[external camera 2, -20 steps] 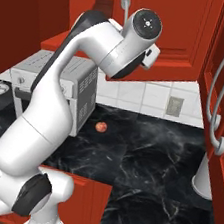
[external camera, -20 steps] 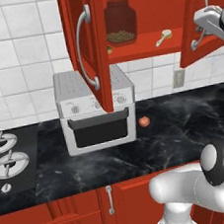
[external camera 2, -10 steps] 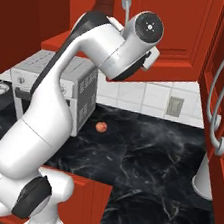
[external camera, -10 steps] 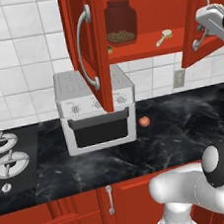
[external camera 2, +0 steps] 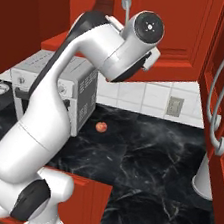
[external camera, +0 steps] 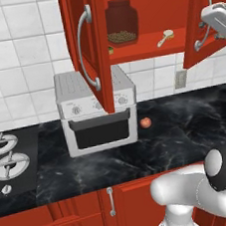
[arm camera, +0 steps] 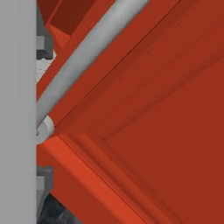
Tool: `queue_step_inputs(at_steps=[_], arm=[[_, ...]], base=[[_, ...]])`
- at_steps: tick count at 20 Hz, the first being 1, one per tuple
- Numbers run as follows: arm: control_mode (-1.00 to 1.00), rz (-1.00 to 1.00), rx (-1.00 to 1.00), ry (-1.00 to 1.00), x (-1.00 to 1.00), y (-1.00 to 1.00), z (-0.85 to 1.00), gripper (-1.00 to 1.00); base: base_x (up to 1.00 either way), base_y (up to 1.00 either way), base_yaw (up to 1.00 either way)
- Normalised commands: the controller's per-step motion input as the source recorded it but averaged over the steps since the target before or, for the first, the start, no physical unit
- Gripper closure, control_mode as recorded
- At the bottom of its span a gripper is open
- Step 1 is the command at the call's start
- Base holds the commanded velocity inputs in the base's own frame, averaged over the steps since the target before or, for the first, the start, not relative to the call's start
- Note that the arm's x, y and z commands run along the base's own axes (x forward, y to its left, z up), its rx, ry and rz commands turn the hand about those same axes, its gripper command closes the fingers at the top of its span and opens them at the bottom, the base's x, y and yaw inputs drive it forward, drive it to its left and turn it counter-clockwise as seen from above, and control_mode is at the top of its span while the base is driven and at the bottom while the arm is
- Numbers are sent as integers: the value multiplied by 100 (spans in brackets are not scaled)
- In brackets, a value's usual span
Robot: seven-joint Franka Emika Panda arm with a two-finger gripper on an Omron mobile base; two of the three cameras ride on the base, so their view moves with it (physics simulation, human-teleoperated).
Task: Pick the sponge and dish brush from the cabinet and place them on the counter.
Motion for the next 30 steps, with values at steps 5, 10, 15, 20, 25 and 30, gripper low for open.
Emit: queue_step_inputs(at_steps=[5,10,15,20,25,30], arm=[[-100,-4,-3,0,-33,-1,21,-100],[-100,0,-13,8,-25,33,15,-100],[-100,0,-17,22,-2,41,1,-100],[-100,0,-19,22,0,37,0,-100],[-100,0,-19,23,0,35,0,-100],[-100,0,-18,23,1,35,0,-100]], base=[[0,0,0],[0,0,0],[0,0,0],[0,0,0],[0,0,0],[0,0,0]])
